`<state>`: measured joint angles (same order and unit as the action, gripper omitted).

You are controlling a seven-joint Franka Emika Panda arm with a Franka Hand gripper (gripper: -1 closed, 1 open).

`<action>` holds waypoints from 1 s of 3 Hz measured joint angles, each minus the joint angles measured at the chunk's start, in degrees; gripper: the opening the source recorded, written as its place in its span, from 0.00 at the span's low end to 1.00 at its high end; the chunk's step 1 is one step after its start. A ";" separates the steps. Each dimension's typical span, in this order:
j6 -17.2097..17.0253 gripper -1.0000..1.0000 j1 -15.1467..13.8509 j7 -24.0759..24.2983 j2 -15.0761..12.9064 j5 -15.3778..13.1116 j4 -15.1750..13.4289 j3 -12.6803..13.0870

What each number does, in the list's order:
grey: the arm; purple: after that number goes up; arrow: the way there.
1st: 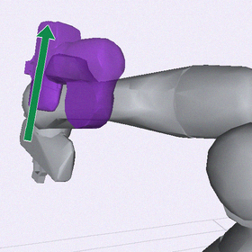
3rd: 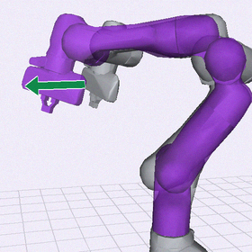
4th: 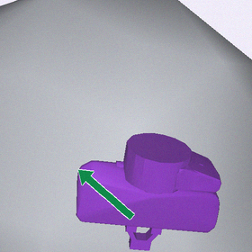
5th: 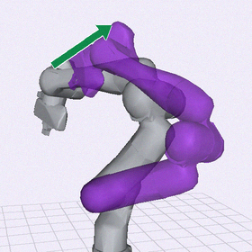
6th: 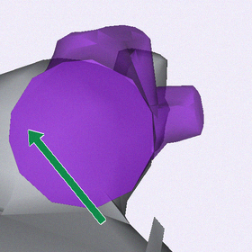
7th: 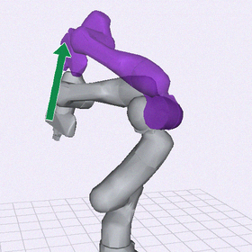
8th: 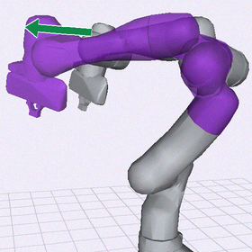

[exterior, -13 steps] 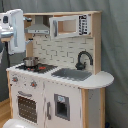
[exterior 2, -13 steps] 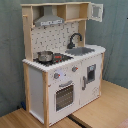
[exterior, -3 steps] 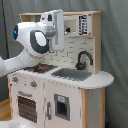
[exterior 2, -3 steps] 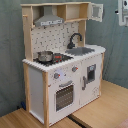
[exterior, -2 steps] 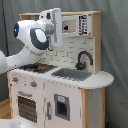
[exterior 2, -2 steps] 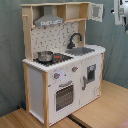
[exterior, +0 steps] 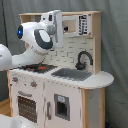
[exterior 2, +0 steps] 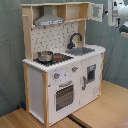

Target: Play with the kitchen

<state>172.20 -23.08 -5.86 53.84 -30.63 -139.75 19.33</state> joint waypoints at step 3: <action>1.39 0.00 -7.74 8.54 -3.38 0.10 6.19 11.79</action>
<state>173.59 -30.82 2.69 50.46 -30.53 -133.56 31.12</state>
